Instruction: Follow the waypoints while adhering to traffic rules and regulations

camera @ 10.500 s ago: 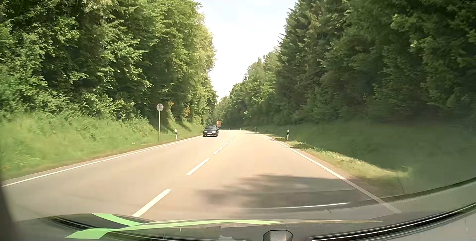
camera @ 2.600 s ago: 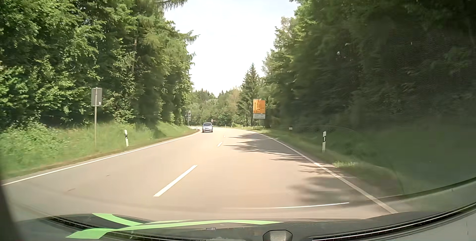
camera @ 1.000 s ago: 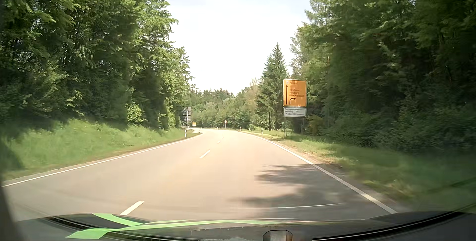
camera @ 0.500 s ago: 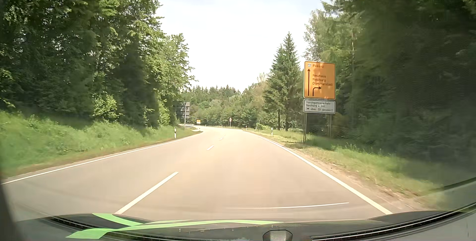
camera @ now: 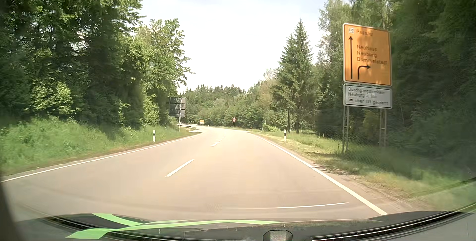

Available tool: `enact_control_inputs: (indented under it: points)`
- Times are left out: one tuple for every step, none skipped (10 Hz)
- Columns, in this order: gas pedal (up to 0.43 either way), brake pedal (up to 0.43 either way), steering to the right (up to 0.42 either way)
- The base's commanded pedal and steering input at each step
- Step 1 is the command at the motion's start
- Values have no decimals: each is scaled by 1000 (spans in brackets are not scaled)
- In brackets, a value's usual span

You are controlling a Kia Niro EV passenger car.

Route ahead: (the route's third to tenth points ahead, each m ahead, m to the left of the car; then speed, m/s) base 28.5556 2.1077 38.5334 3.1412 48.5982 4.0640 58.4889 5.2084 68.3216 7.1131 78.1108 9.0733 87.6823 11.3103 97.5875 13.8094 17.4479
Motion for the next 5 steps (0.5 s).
enact_control_inputs:
  points:
    - [150, 0, -12]
    - [150, 0, -12]
    - [150, 0, -12]
    - [150, 0, -12]
    - [150, 0, -12]
